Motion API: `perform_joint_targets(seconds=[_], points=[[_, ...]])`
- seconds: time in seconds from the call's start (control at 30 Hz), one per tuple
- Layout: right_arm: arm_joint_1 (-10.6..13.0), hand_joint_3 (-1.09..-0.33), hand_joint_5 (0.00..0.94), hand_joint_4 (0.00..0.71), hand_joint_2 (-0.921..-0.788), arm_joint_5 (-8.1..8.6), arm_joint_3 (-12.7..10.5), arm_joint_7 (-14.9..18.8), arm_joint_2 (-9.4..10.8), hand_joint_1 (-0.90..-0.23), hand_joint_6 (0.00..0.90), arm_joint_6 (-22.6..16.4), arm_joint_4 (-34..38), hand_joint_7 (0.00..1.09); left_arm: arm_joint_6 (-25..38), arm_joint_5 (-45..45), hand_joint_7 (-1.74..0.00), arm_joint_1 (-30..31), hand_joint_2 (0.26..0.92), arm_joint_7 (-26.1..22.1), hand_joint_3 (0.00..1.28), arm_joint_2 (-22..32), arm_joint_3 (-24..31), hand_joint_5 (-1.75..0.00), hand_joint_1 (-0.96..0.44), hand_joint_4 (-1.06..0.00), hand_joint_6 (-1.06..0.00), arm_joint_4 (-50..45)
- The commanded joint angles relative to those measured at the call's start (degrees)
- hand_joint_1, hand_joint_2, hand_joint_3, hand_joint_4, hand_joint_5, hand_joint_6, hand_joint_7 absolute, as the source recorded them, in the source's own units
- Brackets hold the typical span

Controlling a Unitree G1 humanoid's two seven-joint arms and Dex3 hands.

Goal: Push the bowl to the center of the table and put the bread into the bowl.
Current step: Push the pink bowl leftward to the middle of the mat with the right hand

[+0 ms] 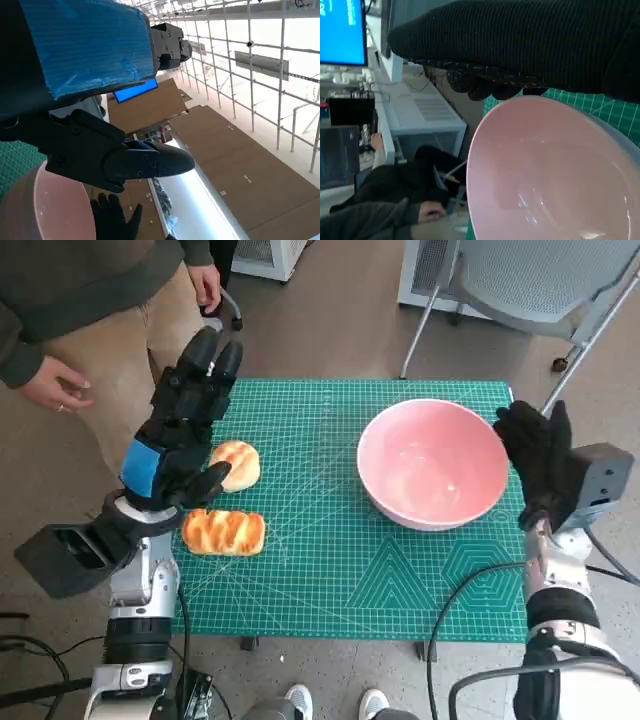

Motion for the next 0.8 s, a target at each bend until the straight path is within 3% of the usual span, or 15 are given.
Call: perform_joint_targets(seconds=[0.03,0.17,0.8], points=[[0.3,-0.896,0.002,0.178,-0.921,-0.61,0.5,0.8,1.0,-0.656,0.237,-0.5,0.1,0.04,-0.4,0.6,-0.17,0.2,0.921,0.4,0.39,0.1,-0.1,0.0,-0.72,0.0,0.0,-0.4],[0.0,-0.889,0.001,0.179,-0.921,-0.34,0.5,1.6,1.5,-0.676,0.237,-0.9,0.1,0.04,-0.3,0.6,-0.17,0.3,0.921,0.5,0.4,0.1,-0.1,0.0,-0.71,0.0,0.0,-0.6],[-0.8,-0.893,0.005,0.19,-0.921,-0.14,0.9,3.6,4.2,-0.647,0.246,-2.5,-0.3,0.04,-0.5,0.5,-0.17,0.0,0.921,0.2,0.4,0.0,-0.2,0.0,-0.71,0.0,0.0,0.3]])
